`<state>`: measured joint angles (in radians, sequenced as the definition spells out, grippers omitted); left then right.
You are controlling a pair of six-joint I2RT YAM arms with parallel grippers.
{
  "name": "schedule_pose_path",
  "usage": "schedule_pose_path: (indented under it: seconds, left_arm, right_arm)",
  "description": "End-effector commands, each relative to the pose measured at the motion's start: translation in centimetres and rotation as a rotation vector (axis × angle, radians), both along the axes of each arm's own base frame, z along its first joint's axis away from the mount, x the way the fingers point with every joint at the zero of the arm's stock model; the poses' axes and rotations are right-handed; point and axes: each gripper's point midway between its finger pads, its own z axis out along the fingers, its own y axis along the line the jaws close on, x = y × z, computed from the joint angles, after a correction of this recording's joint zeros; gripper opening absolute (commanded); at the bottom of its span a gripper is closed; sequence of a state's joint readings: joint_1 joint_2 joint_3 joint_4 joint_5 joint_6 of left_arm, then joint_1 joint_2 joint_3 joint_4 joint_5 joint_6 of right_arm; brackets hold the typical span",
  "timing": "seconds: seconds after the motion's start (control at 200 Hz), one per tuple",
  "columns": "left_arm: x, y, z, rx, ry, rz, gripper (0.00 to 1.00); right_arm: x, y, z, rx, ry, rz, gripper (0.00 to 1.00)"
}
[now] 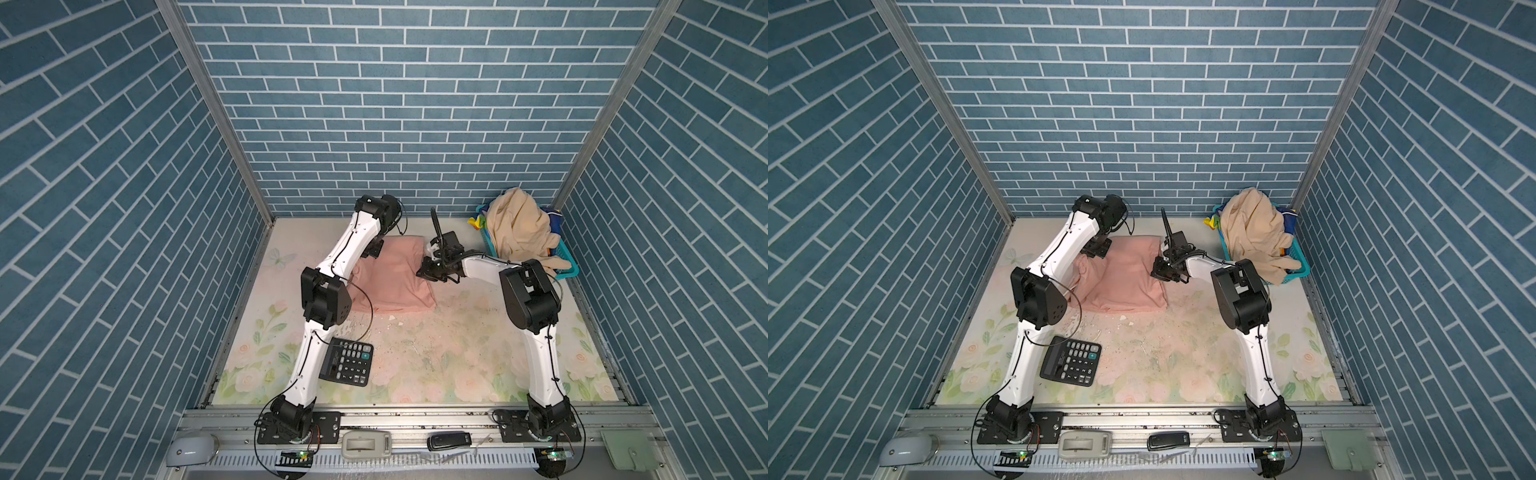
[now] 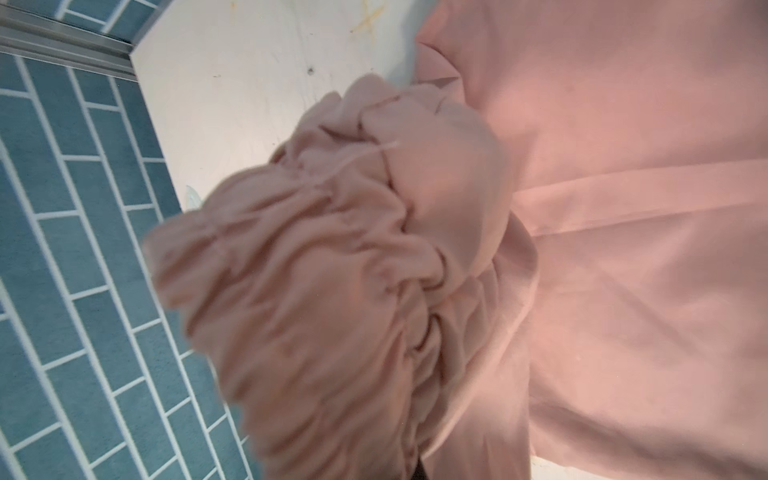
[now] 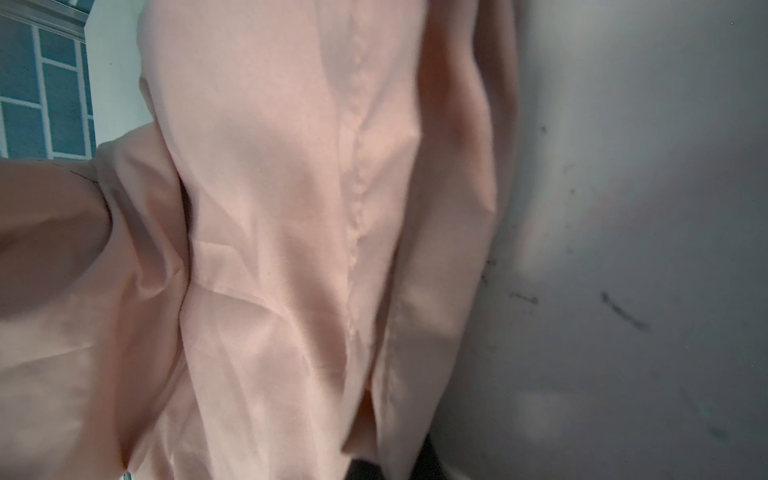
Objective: Fold and stack the shorts
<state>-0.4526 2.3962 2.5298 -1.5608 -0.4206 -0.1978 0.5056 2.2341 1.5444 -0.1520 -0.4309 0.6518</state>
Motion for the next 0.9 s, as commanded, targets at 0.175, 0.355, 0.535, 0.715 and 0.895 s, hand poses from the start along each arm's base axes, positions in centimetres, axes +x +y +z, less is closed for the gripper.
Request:
schedule_pose_path:
  seconds: [0.175, 0.355, 0.535, 0.715, 0.895]
  left_arm:
    - [0.4, -4.4, -3.0, -0.23, 0.011, 0.07, 0.0]
    - [0.5, -5.7, -4.7, -0.266, 0.029, 0.09, 0.0]
    - [0.9, -5.8, -5.6, -0.258, 0.023, 0.106, 0.01]
    - [1.3, -7.0, -6.6, -0.318, 0.016, 0.125, 0.01]
    - [1.7, -8.2, -7.4, -0.38, 0.004, 0.145, 0.02]
  right_arm:
    - [-1.8, -1.1, -3.1, -0.043, 0.094, -0.032, 0.09]
    - [-1.8, -1.0, -3.3, -0.04, 0.098, -0.031, 0.08]
    - [-2.0, -1.0, -3.4, -0.038, 0.1, -0.028, 0.08]
    - [-2.2, -1.0, -3.8, -0.034, 0.109, -0.029, 0.08]
    - [-2.4, -1.0, -3.8, -0.034, 0.11, -0.028, 0.08]
